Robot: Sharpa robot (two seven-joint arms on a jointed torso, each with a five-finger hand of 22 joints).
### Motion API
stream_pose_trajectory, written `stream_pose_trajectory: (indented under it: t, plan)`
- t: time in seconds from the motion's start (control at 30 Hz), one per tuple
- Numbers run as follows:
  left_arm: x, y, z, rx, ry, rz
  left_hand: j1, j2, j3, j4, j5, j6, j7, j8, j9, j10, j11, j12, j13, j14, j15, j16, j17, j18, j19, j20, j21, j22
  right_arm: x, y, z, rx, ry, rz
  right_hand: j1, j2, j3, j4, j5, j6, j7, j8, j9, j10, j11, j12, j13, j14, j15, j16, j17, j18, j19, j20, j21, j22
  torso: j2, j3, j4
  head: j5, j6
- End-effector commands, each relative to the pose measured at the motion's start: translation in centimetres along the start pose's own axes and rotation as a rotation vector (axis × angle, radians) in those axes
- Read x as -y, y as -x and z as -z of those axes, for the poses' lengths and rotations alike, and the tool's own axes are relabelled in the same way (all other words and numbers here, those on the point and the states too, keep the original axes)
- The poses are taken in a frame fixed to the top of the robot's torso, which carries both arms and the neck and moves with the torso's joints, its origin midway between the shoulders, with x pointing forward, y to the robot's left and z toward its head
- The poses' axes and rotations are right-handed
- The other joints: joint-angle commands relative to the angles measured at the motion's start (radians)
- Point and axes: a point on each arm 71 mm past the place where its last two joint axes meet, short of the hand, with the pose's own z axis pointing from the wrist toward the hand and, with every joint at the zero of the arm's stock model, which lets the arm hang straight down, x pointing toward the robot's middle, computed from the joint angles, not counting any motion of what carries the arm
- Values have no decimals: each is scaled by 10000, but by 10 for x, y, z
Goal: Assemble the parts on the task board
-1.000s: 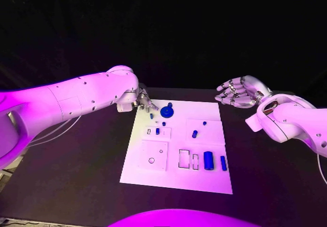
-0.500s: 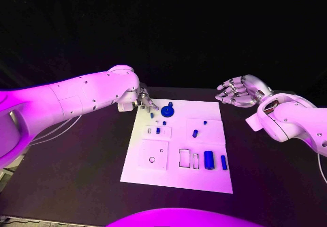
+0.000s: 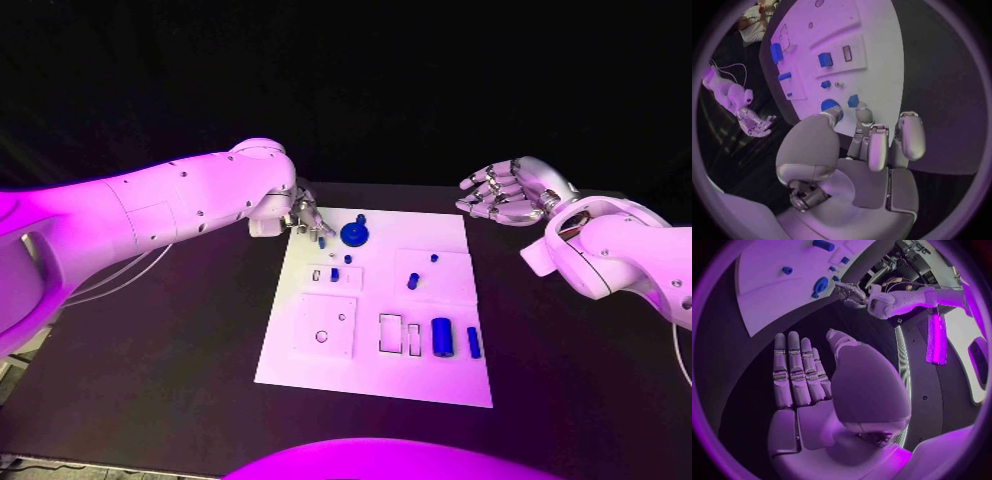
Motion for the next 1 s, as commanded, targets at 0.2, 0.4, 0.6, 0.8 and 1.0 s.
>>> stream_pose_trajectory:
  t: [0.2, 0.4, 0.6, 0.8, 1.0]
  plan:
    - [1, -5, -2, -306, -65, -64, 135, -5, 75, 10, 46, 50, -29, 64, 12, 95, 13, 39, 22, 819, -76, 58, 2046, 100, 98, -5, 74, 36, -2, -1, 0, -80, 136, -5, -19, -1, -74, -10, 62, 33, 276, -62, -17, 56, 49, -68, -26, -60, -4, -73, -22, 111, -60, 15, -54, -24, -1, 1, 2, -9, -33]
    - [1, -6, -3, -305, -52, -25, 224, 23, 149, 9, 48, 78, -43, 100, 27, 120, 1, 50, 32, 823, -84, 64, 2054, 98, 106, -13, 81, 47, -1, -1, 0, -88, 129, -5, -19, -1, -74, -10, 62, 33, 276, -62, -17, 56, 49, -68, -26, -60, -4, -73, -22, 111, -60, 15, -54, -24, -3, -5, 3, -11, -46]
    - [1, -7, -4, -306, -60, 68, 449, 96, 349, -10, 47, 92, -72, 156, 52, 146, -25, 55, 33, 828, -107, 73, 2066, 95, 116, -32, 92, 64, -1, -2, 0, -94, 112, -5, -15, 6, -73, -11, 65, 37, 275, -62, -19, 64, 48, -74, -36, -56, -4, -79, -28, 113, -64, 18, -50, -37, -3, 2, 3, -20, -52]
    - [1, -7, -4, -239, -106, 326, 1103, 260, 1083, -148, -17, 154, -182, 417, 211, 202, -124, 64, 49, 839, -194, 88, 2087, 89, 147, -98, 118, 111, -1, -2, 0, -100, 101, -4, -15, 6, -73, -11, 65, 37, 275, -62, -19, 64, 48, -74, -36, -56, -4, -79, -28, 113, -64, 18, -50, -37, -9, 1, 3, -12, -61]
    - [0, -7, -3, -246, -252, 841, 1416, 105, 2542, -372, -84, -117, -328, 1347, 1195, 313, -259, 106, 108, 856, -316, 112, 2124, 68, 207, -226, 168, 210, -1, -2, -1, -143, 75, -6, -15, 6, -73, -11, 65, 37, 275, -62, -19, 64, 48, -74, -36, -56, -4, -79, -28, 113, -64, 18, -50, -37, 0, 2, -3, -21, -92]
